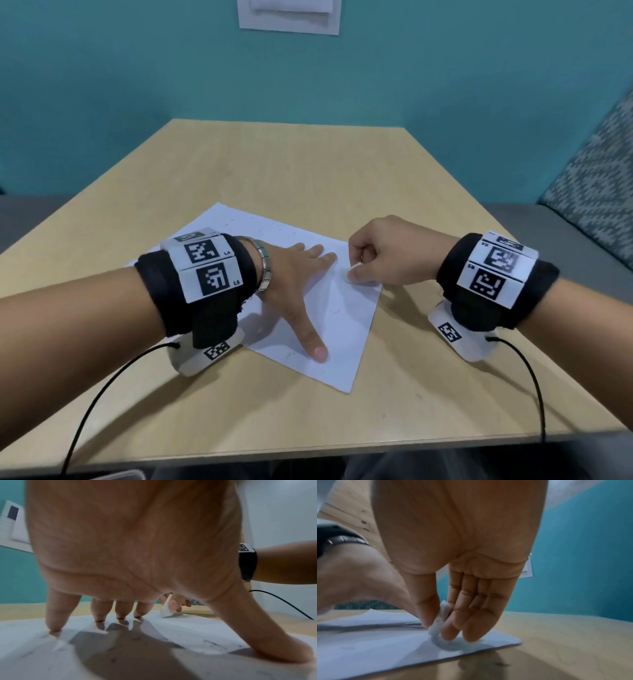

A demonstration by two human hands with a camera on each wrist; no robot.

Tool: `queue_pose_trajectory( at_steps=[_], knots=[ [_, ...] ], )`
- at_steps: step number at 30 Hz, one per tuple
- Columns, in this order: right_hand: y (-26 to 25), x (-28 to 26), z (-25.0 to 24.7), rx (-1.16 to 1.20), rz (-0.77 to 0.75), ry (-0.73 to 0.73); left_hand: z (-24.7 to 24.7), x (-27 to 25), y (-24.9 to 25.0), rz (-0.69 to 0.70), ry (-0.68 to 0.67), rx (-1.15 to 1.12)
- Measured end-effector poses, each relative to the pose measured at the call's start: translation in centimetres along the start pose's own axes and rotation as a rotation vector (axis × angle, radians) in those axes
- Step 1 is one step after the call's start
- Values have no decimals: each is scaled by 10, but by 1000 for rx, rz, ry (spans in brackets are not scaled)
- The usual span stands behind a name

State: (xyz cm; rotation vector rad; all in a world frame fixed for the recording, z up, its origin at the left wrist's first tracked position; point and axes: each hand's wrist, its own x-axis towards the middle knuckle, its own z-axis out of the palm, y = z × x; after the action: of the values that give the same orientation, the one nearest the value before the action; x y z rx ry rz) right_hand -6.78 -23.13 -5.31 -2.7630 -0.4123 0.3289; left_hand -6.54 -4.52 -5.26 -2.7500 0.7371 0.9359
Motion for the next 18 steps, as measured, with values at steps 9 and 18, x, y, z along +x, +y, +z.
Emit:
queue_pose_trajectory(
  at_steps=[9,18],
  knots=[
    [-5,10,3,-9,18,-85,0,5,-15,67,-9,-9],
    [-28,2,14,12,-130,-188,1,17,-15,96,7,18]
  ],
)
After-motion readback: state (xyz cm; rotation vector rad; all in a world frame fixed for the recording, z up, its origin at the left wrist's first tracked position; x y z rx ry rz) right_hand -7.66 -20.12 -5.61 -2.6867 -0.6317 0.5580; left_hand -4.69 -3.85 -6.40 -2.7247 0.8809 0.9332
